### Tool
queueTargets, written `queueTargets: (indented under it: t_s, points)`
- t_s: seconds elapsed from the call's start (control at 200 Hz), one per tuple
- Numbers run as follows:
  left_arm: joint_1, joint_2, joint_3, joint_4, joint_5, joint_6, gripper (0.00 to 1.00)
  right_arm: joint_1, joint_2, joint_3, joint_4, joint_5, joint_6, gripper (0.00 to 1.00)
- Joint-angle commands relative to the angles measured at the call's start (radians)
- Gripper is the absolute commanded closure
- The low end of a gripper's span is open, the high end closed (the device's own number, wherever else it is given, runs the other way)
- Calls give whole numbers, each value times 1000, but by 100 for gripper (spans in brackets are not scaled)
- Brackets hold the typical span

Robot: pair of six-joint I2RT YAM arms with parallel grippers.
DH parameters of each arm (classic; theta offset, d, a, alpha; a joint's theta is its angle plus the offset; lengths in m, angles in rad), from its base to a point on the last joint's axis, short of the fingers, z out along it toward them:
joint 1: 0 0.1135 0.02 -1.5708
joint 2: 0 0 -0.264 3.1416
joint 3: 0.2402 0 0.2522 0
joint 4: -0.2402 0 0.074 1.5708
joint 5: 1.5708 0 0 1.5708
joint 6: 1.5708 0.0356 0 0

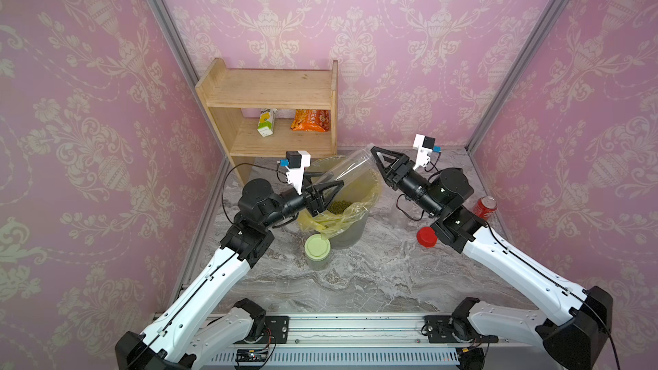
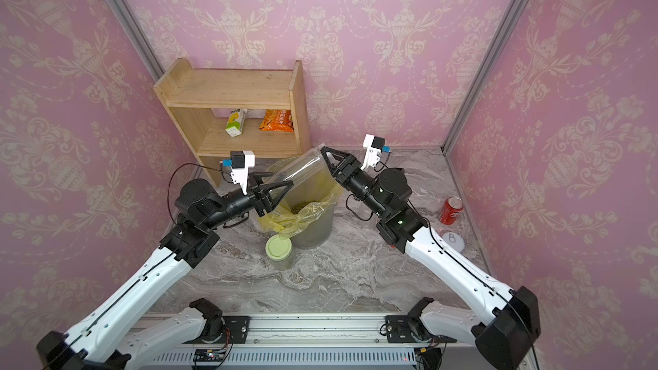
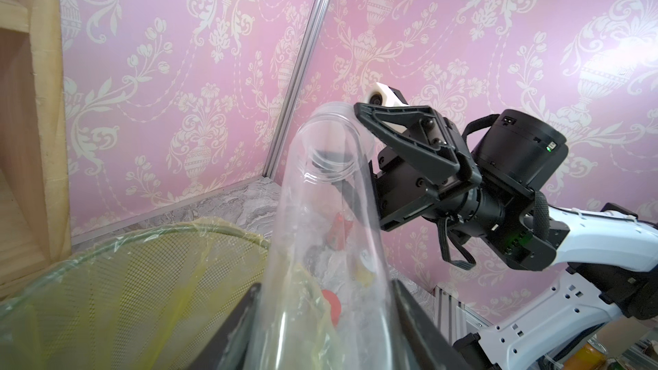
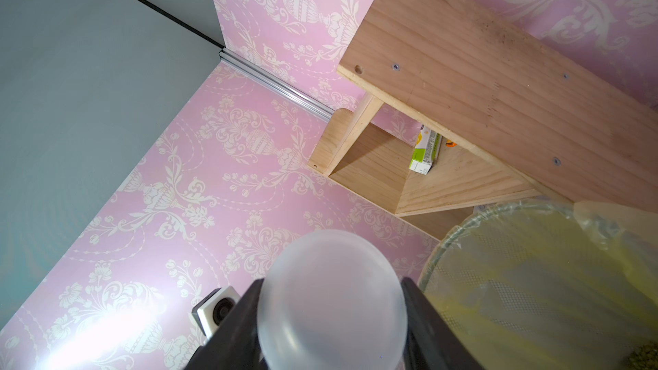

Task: Empty moldy mung beans from jars
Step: Unscrew the lid from the jar.

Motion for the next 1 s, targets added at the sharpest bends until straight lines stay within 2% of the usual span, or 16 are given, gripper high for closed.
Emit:
queueTargets:
  t_s: [0.0,0.165,0.31,0.525,0.695,0.851,0.996]
  points:
    - [25,17,4,66,58,-57,69,-1,-11,-18,60,-16,-45,49]
    - [28,20,26,29,54,-32,69,-1,-26,-5,30,-7,-86,49]
    - [30,-8,45,-80,35,35,68,-7,-100,-3,-124,27,-199,49]
    - [30,-90,37,-225,-3,120,68,-42,-338,-107,-465,198,-364,49]
    - [30,-130,29,-248,-23,137,68,-44,-530,-222,-769,379,-433,51]
    - [30,-142,24,-266,-33,149,68,-46,-661,-348,-894,533,-440,52]
    - [30,-155,9,-276,-37,153,68,-49,-681,-440,-932,645,-400,53]
